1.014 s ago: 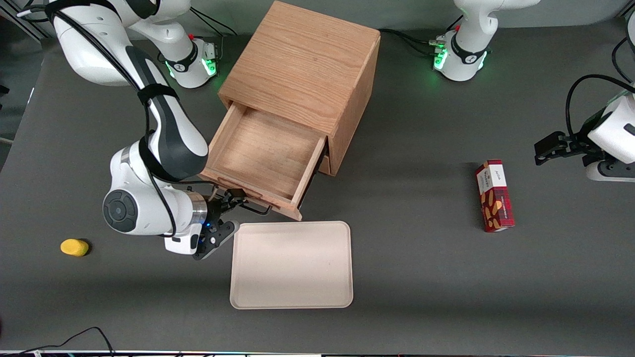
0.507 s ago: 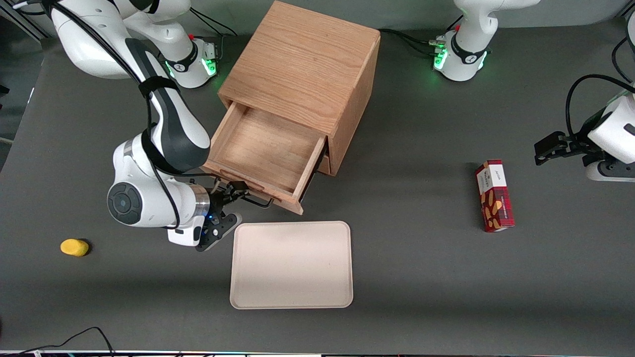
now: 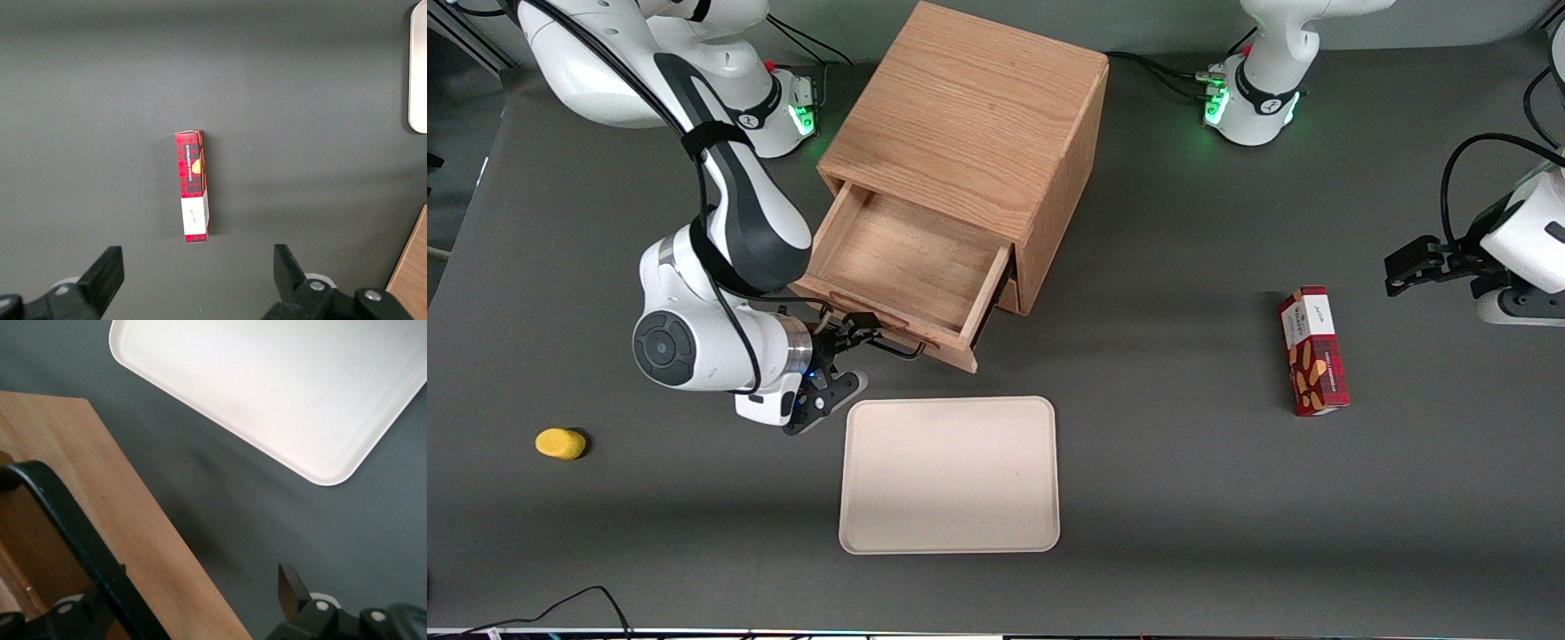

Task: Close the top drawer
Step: 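Push the drawer front with the right gripper into the cabinet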

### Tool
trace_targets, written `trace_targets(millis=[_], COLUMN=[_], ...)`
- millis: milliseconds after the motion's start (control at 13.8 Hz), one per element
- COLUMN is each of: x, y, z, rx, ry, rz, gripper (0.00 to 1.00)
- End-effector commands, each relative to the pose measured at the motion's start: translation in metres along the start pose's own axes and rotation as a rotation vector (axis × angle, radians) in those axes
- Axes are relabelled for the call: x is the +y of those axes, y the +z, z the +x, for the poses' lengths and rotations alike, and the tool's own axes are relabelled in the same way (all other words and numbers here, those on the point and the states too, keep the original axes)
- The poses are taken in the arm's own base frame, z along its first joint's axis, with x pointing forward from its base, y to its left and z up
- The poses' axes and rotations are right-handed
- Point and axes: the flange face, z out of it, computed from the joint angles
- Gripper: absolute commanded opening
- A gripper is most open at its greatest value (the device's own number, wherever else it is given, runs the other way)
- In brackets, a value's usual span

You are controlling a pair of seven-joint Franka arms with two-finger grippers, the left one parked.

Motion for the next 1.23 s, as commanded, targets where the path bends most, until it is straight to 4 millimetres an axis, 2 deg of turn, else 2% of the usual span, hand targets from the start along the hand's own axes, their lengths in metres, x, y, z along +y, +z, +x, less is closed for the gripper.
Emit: trace_targets(millis=[0,507,941,1014,1159], x=[-0.015,-0.051,-0.066,-0.075,-0.076], y=[0.007,0.013,0.017,0.018,0.019], z=[-0.012,-0.016,-0.016,-0.016,-0.016], rx=[0.001,-0.01,-0.014,-0.018,-0.019], ry=[0.046,0.145,0.21,0.217,0.233], rz=[0.01,0.021,0.026,0.031,0.03], gripper=[1.0,1.0,1.0,1.0,1.0])
